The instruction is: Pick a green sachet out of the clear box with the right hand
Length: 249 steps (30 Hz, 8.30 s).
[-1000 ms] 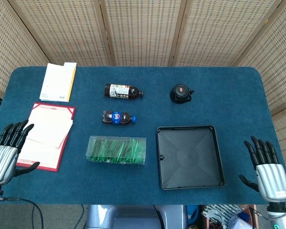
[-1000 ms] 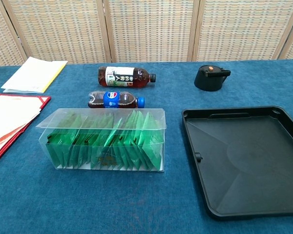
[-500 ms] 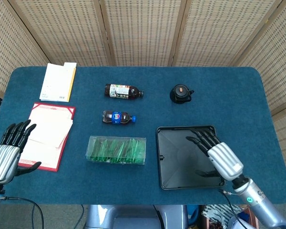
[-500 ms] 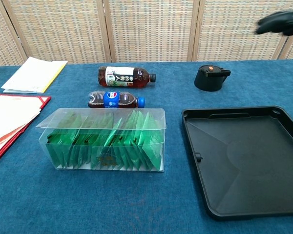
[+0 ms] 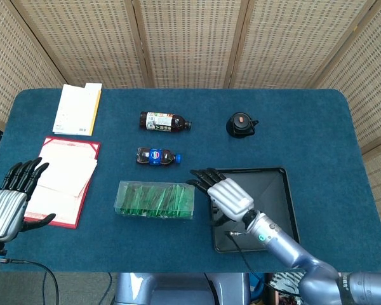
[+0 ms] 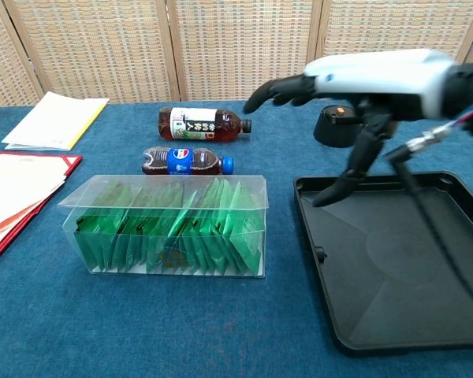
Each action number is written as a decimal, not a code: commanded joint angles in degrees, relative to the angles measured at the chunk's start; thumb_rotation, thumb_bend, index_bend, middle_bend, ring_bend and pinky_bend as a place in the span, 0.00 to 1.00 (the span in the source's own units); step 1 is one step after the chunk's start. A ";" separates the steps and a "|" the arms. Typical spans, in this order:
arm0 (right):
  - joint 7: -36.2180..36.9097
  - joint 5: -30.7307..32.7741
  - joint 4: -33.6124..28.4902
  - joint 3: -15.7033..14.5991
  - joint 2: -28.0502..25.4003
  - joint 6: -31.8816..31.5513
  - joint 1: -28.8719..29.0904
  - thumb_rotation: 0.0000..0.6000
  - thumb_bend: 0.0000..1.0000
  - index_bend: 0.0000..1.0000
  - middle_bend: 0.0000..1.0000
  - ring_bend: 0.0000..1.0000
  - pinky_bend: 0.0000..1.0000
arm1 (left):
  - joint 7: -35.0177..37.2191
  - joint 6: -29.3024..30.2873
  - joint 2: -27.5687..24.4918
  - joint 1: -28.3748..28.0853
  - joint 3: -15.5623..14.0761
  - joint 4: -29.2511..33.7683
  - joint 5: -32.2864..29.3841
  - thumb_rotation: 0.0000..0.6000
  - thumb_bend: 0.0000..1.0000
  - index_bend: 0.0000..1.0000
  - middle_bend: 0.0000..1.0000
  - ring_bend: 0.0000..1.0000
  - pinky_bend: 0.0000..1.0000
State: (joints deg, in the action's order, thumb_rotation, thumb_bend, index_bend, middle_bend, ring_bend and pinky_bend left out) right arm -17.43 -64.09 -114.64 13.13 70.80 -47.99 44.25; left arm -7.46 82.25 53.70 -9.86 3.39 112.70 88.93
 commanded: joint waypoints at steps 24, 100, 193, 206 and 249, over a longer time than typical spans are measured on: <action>-20.48 24.28 13.47 0.09 21.99 -10.31 17.41 1.00 0.27 0.25 0.00 0.00 0.00 | 0.75 -1.59 -0.18 -0.93 0.46 -0.47 -2.45 1.00 0.04 0.00 0.00 0.00 0.00; -12.42 -2.62 18.73 -2.92 18.22 -11.11 19.69 1.00 0.35 0.44 0.08 0.00 0.03 | 4.30 -8.17 -0.38 -4.67 1.42 -2.62 -8.43 1.00 0.05 0.00 0.00 0.00 0.00; -14.73 -3.92 26.85 -3.89 25.32 -1.80 17.51 1.00 0.44 0.54 0.11 0.00 0.07 | 3.59 -8.83 -0.08 -5.58 1.17 -2.77 -9.50 1.00 0.05 0.00 0.00 0.00 0.00; -13.84 -4.08 28.04 -3.40 26.55 -1.48 17.67 1.00 0.46 0.55 0.12 0.00 0.08 | 3.53 -8.83 0.00 -5.61 1.17 -2.85 -9.61 1.00 0.05 0.00 0.00 0.00 0.00; -12.69 -4.67 30.84 -2.86 28.61 -0.76 17.74 1.00 0.56 0.57 0.13 0.00 0.10 | 3.74 -9.23 -0.05 -5.86 1.17 -3.01 -9.90 1.00 0.05 0.00 0.00 0.00 0.00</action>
State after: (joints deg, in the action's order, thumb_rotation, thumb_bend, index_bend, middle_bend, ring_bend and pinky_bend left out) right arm -30.12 -68.77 -83.80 10.26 99.41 -48.76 61.98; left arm -3.72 73.01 53.66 -15.72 4.56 109.70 79.03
